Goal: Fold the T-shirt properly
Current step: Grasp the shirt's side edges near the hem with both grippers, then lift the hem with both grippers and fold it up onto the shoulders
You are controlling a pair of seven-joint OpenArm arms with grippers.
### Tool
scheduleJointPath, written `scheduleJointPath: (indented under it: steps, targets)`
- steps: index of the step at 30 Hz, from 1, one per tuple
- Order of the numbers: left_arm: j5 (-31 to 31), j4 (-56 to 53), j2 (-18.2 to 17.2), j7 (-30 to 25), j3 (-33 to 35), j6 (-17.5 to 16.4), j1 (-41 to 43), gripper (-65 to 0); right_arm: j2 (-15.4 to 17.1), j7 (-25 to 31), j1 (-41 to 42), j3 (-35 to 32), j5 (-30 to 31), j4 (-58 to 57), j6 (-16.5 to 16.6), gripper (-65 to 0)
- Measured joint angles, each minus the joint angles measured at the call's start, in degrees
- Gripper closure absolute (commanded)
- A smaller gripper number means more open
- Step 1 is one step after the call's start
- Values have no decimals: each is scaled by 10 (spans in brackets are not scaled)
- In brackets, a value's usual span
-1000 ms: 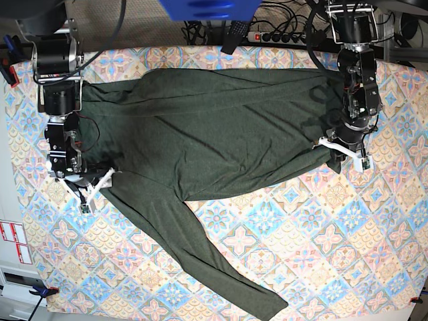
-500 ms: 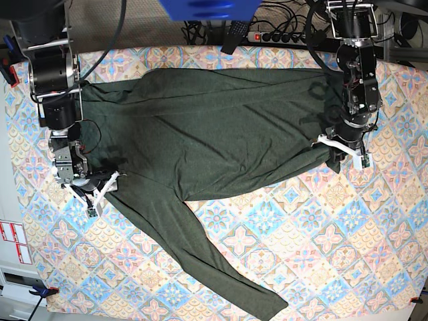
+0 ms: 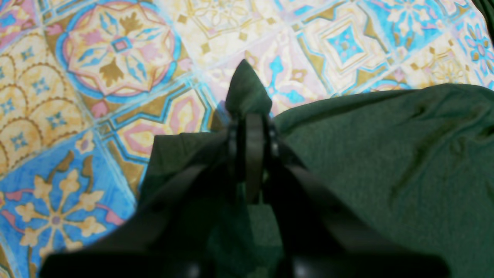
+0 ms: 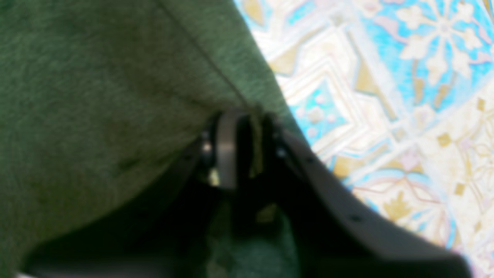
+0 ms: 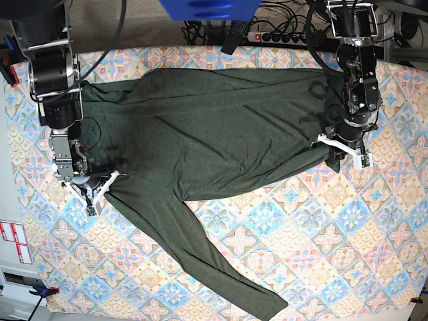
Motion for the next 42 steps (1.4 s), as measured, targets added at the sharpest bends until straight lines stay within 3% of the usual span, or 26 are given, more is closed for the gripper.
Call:
scheduleJointPath:
  steps: [7,16,24,30,42]
  targets:
    - [0,1,0,0,0,0,0,0,1,-19,-31,4,-6,66,-3,0]
    - [0,60,-1,-2,-17,0,28,0,2,-85,-128,119,-10,241,-3,0]
    - [0,60,-2,0,-38,1,49,0,-1,-122,-225,123,-7,391,-3,0]
    - [0,75,-17,-2,-37,-2,69,0,0,-125,-297,128,-6,471,-3,0]
    - [-2,91,-24,-1,-99,-3,99,0,-2,-127,-406,208,-4,558,1,0]
